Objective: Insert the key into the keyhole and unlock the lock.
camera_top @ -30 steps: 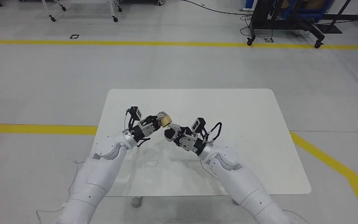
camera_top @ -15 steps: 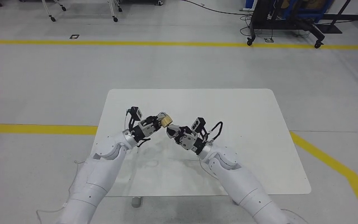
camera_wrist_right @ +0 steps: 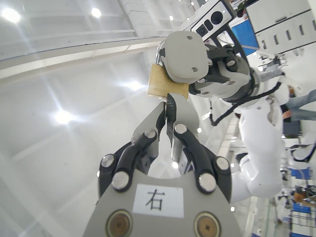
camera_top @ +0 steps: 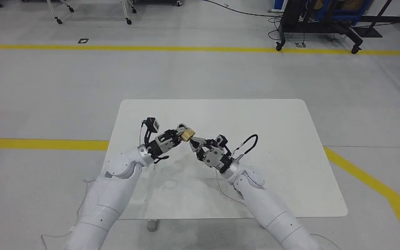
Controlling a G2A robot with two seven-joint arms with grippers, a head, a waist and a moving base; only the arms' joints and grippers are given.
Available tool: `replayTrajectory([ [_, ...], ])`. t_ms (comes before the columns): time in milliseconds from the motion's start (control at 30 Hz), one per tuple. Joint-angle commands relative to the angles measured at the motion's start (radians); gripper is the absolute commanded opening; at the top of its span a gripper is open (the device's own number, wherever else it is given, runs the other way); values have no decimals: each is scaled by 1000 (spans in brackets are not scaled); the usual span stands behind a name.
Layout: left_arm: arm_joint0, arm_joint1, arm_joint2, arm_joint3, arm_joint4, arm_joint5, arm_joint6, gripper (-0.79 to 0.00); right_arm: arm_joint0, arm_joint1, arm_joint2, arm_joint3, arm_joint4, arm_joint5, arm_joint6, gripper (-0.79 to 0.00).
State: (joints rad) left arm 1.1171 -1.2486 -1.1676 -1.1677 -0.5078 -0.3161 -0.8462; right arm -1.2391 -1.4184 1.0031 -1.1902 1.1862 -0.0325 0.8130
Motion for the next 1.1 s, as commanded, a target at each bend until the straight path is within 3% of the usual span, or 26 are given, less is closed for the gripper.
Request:
replayTrajectory([
  [0,4,0,-2,-4,4,-17,7,-785,2,-5,1,11,68,44,25,-785],
  [133,9,1,-8,-7,14,-34,27,-785,10,-10,1,30,123,97,62,-785],
  [267,12,1,-14,-8,20,-48,50,-785,15,-13,4,39,105,74,57,-785],
  [300,12,1,-15,-7,25,-49,57,-785,17,-13,3,40,93,69,54,-526],
  [333,11,1,-17,-5,33,-50,67,-785,20,-12,3,42,62,53,45,-406],
  [367,10,2,-18,-3,49,-52,80,-785,20,-12,0,40,43,45,43,0],
  [667,23,2,-10,-26,155,-65,162,-785,-2,11,48,10,-246,-185,-29,0],
  [933,21,5,-2,-41,325,-32,275,-785,-113,73,239,-113,-541,-336,-92,0],
  [1067,-2,-5,67,-56,455,52,316,-785,-209,100,387,-224,-543,-378,-139,0],
])
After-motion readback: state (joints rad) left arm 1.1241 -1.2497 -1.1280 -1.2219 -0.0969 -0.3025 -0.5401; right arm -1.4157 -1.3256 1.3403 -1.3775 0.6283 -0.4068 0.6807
